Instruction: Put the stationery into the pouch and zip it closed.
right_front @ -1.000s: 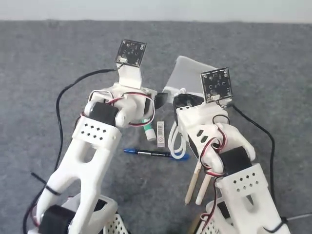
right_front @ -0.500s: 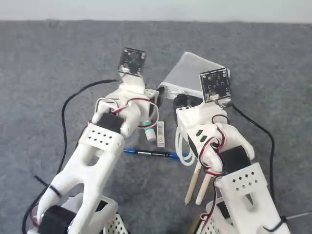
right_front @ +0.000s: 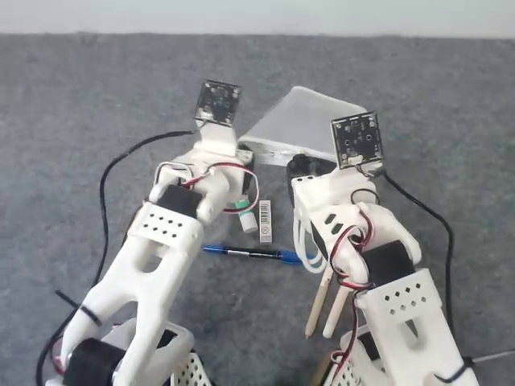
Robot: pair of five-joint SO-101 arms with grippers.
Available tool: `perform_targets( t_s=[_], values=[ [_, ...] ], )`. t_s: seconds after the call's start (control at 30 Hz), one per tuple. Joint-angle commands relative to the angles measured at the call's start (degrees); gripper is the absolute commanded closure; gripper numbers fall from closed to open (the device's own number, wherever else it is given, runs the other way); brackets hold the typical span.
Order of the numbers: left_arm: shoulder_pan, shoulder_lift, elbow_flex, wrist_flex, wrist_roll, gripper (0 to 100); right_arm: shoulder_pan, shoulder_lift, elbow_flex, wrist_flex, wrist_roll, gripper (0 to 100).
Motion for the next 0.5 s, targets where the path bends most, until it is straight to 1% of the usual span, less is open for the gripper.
perform_targets(
  t_s=[0.0, 0.27, 0.47],
  values=[
    [-3.78, -3.08, -4.35, 3.43, 3.6, 99, 2.95, -2.68, -0.53, -1.89, 0.35, 99.2],
    [-7.03, -3.08, -7.25, 9.58, 5.63, 99, 5.05, -2.68, -0.88, -1.98, 0.26, 99.2],
    [-8.35, -3.08, -7.52, 10.29, 6.33, 99, 7.25, -2.77, -1.76, -1.98, 0.26, 99.2]
  ],
)
